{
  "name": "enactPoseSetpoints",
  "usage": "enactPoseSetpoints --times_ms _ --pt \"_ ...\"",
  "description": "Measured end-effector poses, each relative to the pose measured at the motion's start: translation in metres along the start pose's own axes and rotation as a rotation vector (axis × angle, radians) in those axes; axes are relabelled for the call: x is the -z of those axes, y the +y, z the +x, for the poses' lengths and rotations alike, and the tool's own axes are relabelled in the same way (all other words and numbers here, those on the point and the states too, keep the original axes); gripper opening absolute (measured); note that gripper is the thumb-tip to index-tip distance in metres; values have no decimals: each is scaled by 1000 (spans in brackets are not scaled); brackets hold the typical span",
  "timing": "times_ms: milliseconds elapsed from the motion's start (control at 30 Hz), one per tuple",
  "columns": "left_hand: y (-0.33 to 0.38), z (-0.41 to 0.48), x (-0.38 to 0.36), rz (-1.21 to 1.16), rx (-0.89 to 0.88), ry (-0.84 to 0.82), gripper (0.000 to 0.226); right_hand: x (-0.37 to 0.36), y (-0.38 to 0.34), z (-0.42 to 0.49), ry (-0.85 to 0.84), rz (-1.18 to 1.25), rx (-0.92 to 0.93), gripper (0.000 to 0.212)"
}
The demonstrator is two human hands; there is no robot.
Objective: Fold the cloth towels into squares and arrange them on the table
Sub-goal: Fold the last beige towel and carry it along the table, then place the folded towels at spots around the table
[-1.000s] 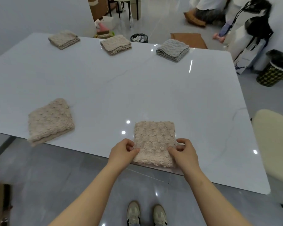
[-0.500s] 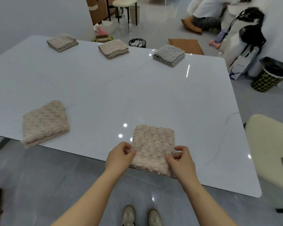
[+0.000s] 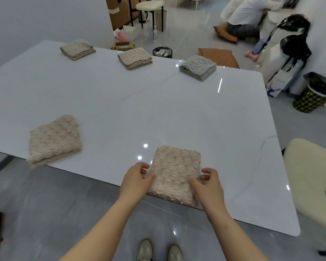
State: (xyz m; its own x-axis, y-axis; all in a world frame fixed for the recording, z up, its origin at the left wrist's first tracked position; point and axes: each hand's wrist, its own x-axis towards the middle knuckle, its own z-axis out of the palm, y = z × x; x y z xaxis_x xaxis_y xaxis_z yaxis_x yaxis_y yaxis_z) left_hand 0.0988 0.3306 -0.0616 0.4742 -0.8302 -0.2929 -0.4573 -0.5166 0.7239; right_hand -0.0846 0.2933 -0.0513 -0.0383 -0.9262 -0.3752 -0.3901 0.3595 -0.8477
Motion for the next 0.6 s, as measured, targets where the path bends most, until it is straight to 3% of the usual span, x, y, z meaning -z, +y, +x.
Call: enactPoseSetpoints --times_ms 100,233,467,600 --pt "3 -1 11 -50 -8 61 22 -6 -13 -3 50 -73 159 33" --pt "-8 7 35 -79 -30 79 16 -34 -44 -7 -40 -100 276 29" --pt "-51 45 108 -146 -91 216 18 -136 -77 -8 -210 -52 205 13" --pt "-99 80 171 28 -178 297 20 -221 -98 -18 -263 -18 120 10"
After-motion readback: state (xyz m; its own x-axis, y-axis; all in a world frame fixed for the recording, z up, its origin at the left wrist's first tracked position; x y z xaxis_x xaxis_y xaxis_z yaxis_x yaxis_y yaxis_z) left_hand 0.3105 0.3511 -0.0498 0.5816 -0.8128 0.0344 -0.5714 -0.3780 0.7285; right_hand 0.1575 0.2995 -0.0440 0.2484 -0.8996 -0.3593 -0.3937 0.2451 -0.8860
